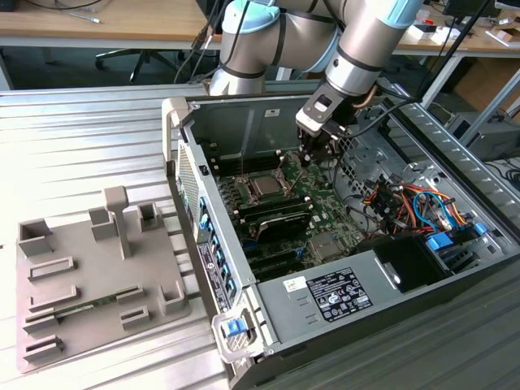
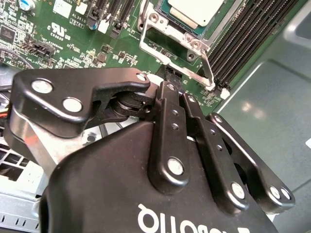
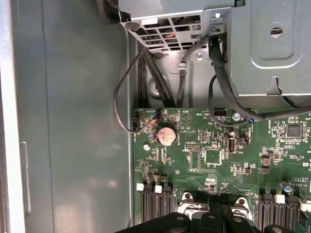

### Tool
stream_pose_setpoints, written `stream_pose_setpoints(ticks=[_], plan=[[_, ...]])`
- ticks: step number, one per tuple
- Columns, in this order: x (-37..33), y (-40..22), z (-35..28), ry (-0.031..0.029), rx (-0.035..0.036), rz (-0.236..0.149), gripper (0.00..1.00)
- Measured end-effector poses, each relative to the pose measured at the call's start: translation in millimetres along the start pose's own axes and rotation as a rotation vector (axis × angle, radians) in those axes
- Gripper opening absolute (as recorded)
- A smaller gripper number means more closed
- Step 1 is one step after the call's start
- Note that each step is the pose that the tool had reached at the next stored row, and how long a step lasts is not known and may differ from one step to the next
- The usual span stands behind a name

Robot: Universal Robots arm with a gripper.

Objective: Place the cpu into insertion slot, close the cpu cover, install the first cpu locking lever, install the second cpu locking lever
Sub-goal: 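Close the cpu cover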

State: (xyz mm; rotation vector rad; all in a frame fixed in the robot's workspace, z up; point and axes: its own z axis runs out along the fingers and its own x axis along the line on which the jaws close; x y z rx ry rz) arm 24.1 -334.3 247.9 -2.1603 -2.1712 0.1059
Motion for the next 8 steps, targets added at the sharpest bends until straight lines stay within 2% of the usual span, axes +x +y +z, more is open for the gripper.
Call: stream_pose_setpoints(ticks=[8], plan=[[0.0, -2.5, 0.7, 0.0000, 0.0000, 0.000, 0.11]])
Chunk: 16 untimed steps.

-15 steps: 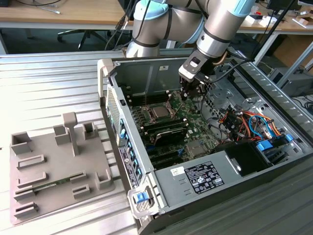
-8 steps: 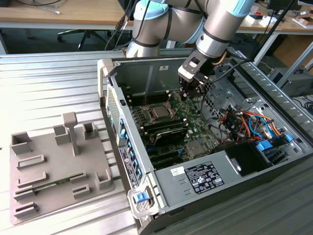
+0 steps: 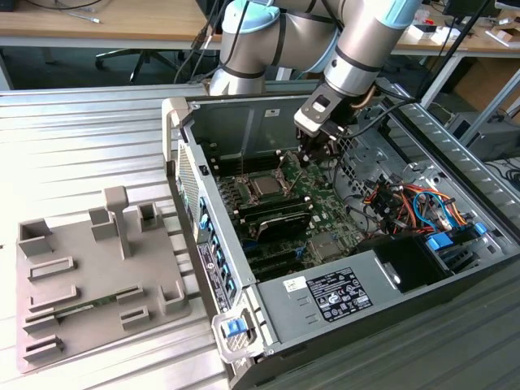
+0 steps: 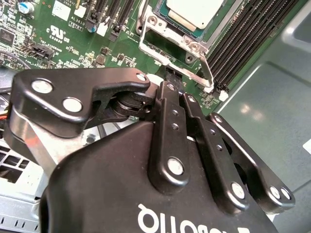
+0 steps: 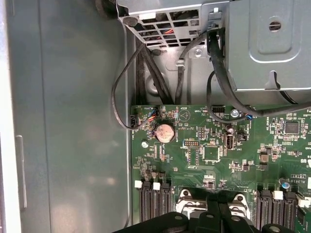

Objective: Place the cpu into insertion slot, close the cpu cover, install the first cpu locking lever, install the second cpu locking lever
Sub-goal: 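Close the cpu cover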

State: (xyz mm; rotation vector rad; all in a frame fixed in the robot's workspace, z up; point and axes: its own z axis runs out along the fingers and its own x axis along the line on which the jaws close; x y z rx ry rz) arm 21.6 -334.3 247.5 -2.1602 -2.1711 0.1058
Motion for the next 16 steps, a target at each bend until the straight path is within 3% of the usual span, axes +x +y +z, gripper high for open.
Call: stream_pose_setpoints(ticks=[11, 16], plan=[[0.0, -1.9, 0.5, 0.0001, 0.0000, 0.000, 0.11], [0.0, -5.4, 1.0, 0.0000, 0.0000, 0.000, 0.11]])
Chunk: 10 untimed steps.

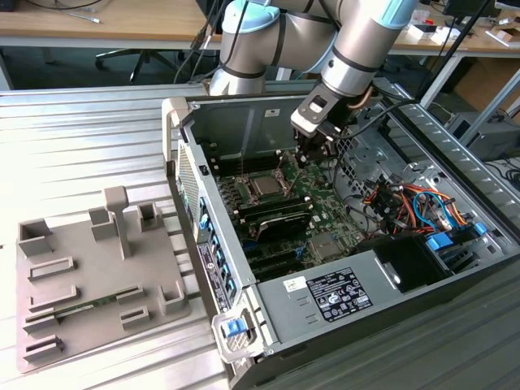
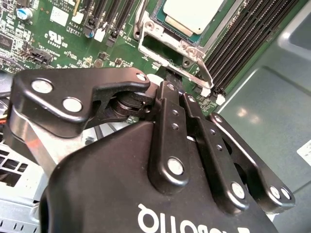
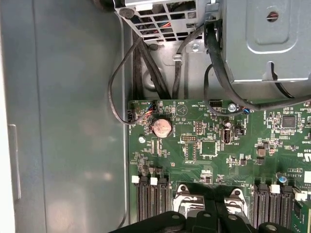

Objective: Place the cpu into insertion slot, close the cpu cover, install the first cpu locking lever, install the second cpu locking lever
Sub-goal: 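Close the cpu cover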

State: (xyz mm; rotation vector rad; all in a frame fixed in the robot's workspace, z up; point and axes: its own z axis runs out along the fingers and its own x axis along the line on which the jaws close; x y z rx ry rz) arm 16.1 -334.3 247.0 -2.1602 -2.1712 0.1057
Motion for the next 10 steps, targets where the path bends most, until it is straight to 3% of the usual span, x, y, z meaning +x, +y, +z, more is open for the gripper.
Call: stream_pose_setpoints(ticks=[10], plan=[[0.0, -4.7, 0.7, 0.0000, 0.0000, 0.000, 0.11]])
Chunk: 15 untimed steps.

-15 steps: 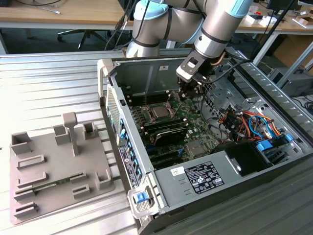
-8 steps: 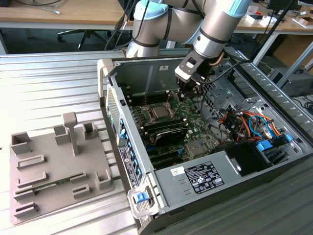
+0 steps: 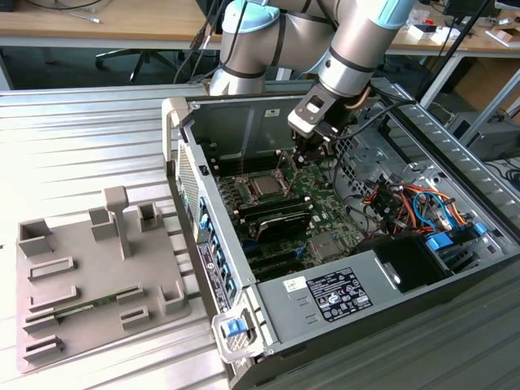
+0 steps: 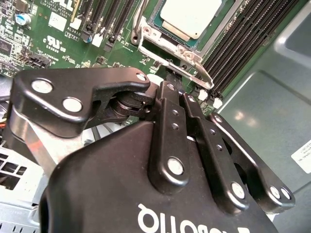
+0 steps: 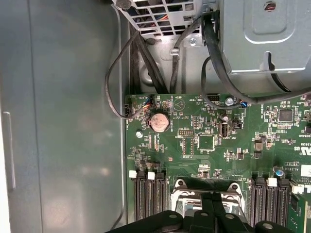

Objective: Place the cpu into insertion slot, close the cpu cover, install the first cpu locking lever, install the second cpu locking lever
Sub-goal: 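Close the cpu cover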

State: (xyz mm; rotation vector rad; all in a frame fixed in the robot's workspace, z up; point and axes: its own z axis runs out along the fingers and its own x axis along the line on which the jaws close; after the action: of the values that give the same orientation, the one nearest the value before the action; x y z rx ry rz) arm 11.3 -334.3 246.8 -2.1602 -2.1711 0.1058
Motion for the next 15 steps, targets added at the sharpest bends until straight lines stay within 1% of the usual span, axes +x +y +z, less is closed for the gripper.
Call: stream_pose_setpoints(ticks=[15], plan=[[0.1, -6.5, 1.2, -0.0001, 0.0000, 0.000, 0.11]])
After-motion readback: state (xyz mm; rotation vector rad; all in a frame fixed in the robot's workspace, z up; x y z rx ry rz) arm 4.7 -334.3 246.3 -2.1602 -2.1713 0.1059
